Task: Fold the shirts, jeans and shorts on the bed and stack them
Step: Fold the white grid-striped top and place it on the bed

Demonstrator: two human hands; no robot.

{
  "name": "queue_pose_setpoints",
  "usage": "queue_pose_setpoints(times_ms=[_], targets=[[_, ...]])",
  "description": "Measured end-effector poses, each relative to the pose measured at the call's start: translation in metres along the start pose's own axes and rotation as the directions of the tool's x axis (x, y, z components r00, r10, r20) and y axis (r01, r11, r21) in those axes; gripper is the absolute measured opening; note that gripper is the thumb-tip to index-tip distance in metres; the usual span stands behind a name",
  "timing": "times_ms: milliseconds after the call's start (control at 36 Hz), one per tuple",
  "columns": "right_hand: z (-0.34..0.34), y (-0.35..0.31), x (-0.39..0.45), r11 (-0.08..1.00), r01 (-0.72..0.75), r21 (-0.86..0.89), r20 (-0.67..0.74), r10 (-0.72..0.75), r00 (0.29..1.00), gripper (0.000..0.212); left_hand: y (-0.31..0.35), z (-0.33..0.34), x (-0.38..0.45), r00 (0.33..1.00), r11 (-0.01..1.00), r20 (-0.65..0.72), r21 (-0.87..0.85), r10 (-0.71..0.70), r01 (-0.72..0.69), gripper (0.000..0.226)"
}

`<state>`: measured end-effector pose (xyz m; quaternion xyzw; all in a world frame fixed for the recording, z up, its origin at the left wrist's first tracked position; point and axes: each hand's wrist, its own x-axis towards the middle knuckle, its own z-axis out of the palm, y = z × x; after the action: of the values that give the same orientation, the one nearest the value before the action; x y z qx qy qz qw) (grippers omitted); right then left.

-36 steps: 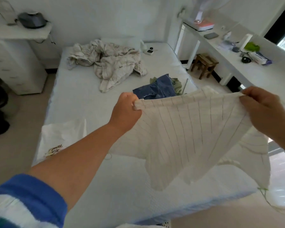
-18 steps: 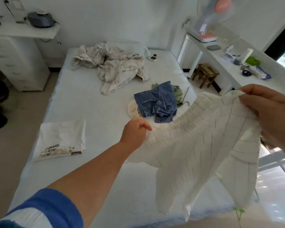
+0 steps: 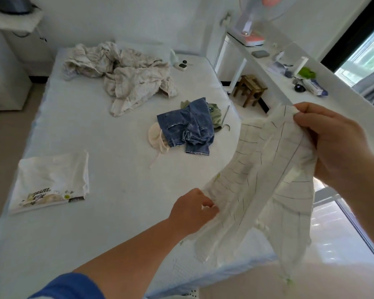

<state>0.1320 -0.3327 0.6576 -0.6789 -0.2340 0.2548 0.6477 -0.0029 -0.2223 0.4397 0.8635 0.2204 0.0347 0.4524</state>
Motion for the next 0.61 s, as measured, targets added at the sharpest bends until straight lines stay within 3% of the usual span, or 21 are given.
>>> queue_pose_setpoints(times_ms=[83, 167, 250, 306, 389, 500, 611], targets=[[-0.004, 0.002, 0.003, 0.999, -0.005, 0.035, -0.049, 0.006, 0.999, 0.029, 0.004, 0.006, 0.005, 0.991, 0.986, -0.07, 0.127, 0.115, -0.106, 0.027], [-0.012, 0.004, 0.007, 0.998, 0.003, 0.063, -0.088, 0.003, 0.996, 0.028, 0.002, 0.0, 0.012, 0.983, 0.993, -0.149, 0.049, 0.112, -0.106, 0.027], [-0.022, 0.006, 0.008, 1.0, 0.023, 0.0, -0.134, -0.023, 0.991, 0.039, -0.002, -0.02, 0.019, 0.965, 0.972, -0.258, -0.235, -0.04, -0.023, 0.018], [-0.031, 0.009, 0.01, 0.998, 0.018, -0.056, -0.148, -0.027, 0.989, 0.039, -0.004, -0.04, 0.023, 0.936, 0.907, -0.313, -0.421, -0.163, 0.017, 0.024], [-0.048, 0.019, 0.014, 0.997, -0.023, -0.073, -0.192, 0.008, 0.981, 0.039, -0.004, -0.073, 0.032, 0.866, 0.861, -0.417, -0.508, -0.277, 0.031, 0.027], [-0.071, 0.038, 0.019, 0.993, -0.076, -0.086, -0.197, 0.058, 0.979, 0.046, 0.003, -0.108, 0.036, 0.813, 0.938, -0.555, -0.346, -0.175, -0.034, 0.026], [-0.089, 0.056, 0.026, 0.961, -0.086, -0.262, -0.151, 0.047, 0.987, 0.049, 0.0, -0.128, 0.038, 0.808, 0.995, -0.581, 0.08, 0.098, -0.064, 0.018]])
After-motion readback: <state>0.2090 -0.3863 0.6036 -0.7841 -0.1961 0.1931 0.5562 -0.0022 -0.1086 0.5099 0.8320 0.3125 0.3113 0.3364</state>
